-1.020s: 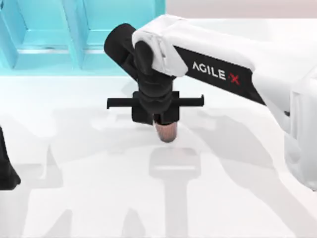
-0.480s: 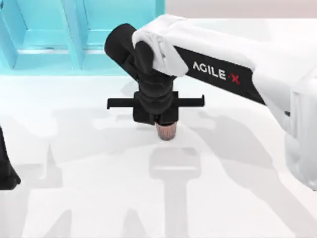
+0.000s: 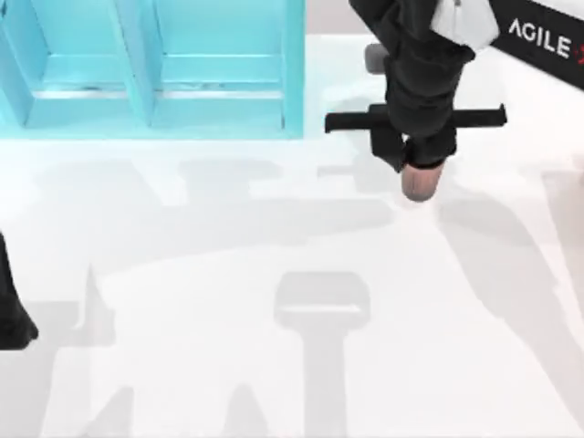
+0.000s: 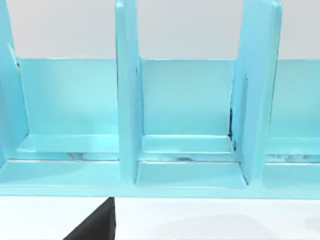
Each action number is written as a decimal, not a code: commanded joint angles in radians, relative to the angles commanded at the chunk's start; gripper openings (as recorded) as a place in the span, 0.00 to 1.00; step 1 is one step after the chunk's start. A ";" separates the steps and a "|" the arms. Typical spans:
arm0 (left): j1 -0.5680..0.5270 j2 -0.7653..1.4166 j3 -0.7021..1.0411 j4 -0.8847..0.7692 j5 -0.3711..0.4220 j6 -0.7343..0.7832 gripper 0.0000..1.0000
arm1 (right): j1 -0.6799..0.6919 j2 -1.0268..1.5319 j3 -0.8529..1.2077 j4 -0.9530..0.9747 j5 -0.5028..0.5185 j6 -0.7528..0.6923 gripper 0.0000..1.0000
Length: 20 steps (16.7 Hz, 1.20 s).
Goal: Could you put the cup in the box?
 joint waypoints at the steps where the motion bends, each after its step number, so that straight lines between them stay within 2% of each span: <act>1: 0.000 0.000 0.000 0.000 0.000 0.000 1.00 | -0.071 -0.041 -0.027 -0.018 -0.014 -0.071 0.00; 8: 0.000 0.000 0.000 0.000 0.000 0.000 1.00 | -0.655 -0.354 -0.247 -0.162 -0.117 -0.644 0.00; 11: 0.000 0.000 0.000 0.000 0.000 0.000 1.00 | -0.822 -0.465 -0.330 -0.204 -0.153 -0.810 0.00; 14: 0.000 0.000 0.000 0.000 0.000 0.000 1.00 | -0.893 -0.520 -0.374 -0.222 -0.172 -0.881 0.00; 20: 0.000 0.000 0.000 0.000 0.000 0.000 1.00 | -0.895 -0.520 -0.389 -0.204 -0.170 -0.880 0.00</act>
